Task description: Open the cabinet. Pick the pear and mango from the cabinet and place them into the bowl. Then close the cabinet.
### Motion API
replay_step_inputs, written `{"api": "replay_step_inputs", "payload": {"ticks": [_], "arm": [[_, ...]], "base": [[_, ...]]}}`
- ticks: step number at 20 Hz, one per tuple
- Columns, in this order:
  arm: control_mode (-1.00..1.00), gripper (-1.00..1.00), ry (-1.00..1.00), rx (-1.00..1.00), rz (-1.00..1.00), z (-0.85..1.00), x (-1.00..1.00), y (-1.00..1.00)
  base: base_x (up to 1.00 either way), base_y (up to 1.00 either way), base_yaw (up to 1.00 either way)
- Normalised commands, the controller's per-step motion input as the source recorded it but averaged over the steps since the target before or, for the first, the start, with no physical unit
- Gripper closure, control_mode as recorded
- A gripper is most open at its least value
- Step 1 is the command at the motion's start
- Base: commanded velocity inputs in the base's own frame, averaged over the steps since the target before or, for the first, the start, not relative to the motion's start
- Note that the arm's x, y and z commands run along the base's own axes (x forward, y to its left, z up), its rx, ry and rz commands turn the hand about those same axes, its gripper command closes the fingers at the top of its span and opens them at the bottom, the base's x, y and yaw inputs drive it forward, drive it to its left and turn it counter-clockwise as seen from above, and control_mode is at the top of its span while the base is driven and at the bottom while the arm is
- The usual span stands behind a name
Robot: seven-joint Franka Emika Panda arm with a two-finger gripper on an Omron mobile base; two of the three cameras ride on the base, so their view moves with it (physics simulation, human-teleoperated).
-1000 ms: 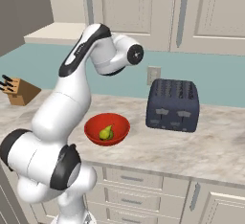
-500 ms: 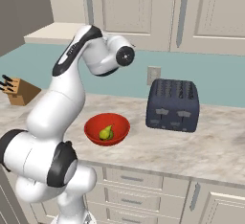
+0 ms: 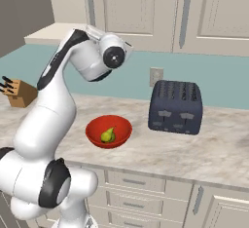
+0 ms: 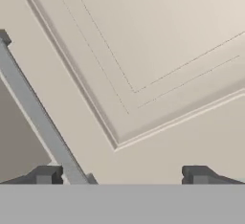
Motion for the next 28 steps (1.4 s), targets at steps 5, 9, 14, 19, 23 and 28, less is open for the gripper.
{"api": "replay_step_inputs", "payload": {"ticks": [5, 9, 14, 19, 23, 28], "arm": [[-1.00, -1.00, 0.00, -0.05, -0.07, 0.29, -0.76, 0.04], [-1.00, -1.00, 0.00, -0.08, -0.07, 0.33, -0.71, 0.16], [-1.00, -1.00, 0.04, -0.09, -0.07, 0.38, -0.50, 0.23], [-1.00, -1.00, 0.04, -0.11, -0.04, 0.18, -0.46, 0.30], [-1.00, -1.00, 0.02, -0.12, -0.04, 0.01, -0.51, 0.30], [-1.00, -1.00, 0.00, -0.12, -0.04, 0.00, -0.56, 0.27]], "base": [[0.00, 0.00, 0.00], [0.00, 0.00, 0.00], [0.00, 0.00, 0.00], [0.00, 0.00, 0.00], [0.00, 0.00, 0.00], [0.00, 0.00, 0.00]]}}
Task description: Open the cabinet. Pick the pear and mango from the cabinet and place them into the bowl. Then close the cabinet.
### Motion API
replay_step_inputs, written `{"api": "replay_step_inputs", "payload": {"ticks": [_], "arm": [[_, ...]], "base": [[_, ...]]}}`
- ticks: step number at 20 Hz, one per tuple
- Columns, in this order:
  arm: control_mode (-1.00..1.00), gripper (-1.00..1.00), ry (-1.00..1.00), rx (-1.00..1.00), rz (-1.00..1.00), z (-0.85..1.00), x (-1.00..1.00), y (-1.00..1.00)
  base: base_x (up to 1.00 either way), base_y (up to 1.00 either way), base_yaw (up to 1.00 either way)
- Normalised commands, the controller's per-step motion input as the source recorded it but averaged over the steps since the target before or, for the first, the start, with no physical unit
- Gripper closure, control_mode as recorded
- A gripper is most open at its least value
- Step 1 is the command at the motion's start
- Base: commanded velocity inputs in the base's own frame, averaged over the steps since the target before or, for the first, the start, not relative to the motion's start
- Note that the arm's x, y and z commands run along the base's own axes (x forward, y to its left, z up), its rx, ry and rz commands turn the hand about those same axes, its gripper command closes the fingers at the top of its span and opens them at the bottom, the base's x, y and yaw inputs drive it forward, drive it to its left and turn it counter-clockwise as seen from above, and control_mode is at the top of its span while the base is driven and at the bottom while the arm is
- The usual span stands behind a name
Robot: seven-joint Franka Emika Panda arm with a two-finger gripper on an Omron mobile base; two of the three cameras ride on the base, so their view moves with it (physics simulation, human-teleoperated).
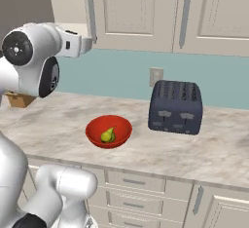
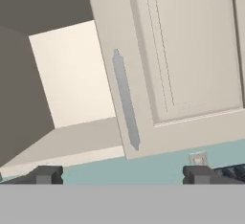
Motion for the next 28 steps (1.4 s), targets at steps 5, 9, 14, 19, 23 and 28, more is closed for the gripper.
{"api": "replay_step_inputs", "payload": {"ticks": [5, 9, 14, 19, 23, 28], "arm": [[-1.00, -1.00, 0.00, -0.12, -0.06, 0.00, -0.60, 0.20], [-1.00, -1.00, 0.00, -0.10, -0.06, 0.02, -0.50, 0.16], [-1.00, -1.00, 0.00, -0.10, -0.05, 0.01, -0.40, 0.19], [-1.00, -1.00, 0.00, -0.10, -0.03, 0.00, -0.39, 0.19], [-1.00, -1.00, 0.02, -0.05, -0.02, 0.01, -0.35, 0.17], [-1.00, -1.00, 0.02, -0.05, 0.00, 0.00, -0.25, 0.33]], "base": [[0.00, 0.00, 0.00], [0.00, 0.00, 0.00], [0.00, 0.00, 0.00], [0.00, 0.00, 0.00], [0.00, 0.00, 0.00], [0.00, 0.00, 0.00]]}}
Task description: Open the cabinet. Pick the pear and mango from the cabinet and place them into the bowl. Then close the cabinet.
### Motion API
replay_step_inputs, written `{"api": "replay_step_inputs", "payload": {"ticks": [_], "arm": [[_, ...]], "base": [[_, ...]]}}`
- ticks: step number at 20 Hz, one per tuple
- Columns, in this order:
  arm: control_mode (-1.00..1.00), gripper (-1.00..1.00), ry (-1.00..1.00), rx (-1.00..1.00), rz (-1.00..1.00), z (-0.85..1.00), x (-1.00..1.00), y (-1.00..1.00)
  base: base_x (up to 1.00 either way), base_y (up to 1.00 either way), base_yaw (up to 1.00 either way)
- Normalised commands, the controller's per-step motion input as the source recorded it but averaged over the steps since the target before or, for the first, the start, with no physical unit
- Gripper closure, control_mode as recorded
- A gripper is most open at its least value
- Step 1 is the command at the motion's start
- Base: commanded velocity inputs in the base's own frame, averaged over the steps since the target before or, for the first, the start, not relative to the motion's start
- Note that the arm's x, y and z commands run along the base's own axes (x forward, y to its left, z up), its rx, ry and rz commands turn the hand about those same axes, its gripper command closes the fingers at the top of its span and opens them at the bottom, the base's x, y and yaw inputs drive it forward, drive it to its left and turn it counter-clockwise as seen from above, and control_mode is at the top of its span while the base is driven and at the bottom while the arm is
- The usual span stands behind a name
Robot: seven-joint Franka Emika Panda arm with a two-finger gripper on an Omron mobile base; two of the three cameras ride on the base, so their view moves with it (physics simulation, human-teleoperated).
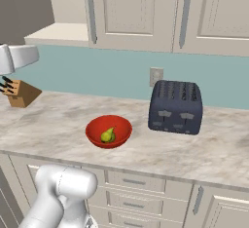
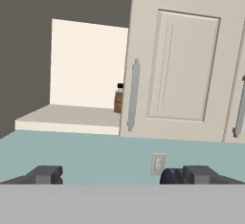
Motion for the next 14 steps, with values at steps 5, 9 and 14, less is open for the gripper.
{"api": "replay_step_inputs", "payload": {"ticks": [5, 9, 14], "arm": [[-1.00, -1.00, 0.00, -0.03, 0.00, 0.00, -0.31, 0.43], [-1.00, -1.00, 0.00, -0.03, 0.00, 0.00, -0.31, 0.39], [-1.00, -1.00, 0.00, -0.01, -0.02, 0.00, -0.35, 0.29]], "base": [[0.00, 0.00, 0.00], [0.00, 0.00, 0.00], [0.00, 0.00, 0.00]]}}
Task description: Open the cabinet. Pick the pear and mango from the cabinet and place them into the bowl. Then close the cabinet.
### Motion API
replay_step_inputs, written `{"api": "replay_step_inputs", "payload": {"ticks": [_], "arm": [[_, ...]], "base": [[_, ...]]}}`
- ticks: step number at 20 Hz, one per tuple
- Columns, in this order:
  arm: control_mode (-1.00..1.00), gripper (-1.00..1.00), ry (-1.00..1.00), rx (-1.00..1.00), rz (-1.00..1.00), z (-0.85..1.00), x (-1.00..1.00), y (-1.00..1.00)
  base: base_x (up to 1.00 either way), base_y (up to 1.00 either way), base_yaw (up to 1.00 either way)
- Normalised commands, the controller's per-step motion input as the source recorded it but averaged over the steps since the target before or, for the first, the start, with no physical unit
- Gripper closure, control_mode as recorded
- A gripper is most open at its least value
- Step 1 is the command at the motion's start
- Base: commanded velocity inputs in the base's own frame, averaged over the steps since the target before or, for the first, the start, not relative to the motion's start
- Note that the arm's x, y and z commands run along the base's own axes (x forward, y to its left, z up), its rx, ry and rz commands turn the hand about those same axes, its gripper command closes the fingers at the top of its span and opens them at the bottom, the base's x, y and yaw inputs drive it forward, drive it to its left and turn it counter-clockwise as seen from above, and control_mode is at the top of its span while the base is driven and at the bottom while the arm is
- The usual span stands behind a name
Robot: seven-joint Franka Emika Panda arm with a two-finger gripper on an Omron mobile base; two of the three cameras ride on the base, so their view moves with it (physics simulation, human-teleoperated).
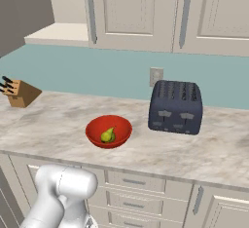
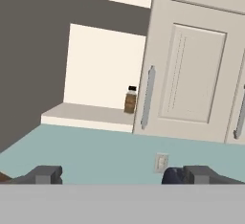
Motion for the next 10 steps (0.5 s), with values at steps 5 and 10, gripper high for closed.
{"api": "replay_step_inputs", "payload": {"ticks": [5, 10], "arm": [[-1.00, -1.00, 0.00, 0.00, -0.07, 0.00, -0.34, 0.26], [-1.00, -1.00, 0.00, -0.01, -0.07, 0.00, -0.24, 0.28]], "base": [[0.00, 0.00, 0.00], [0.00, 0.00, 0.00]]}}
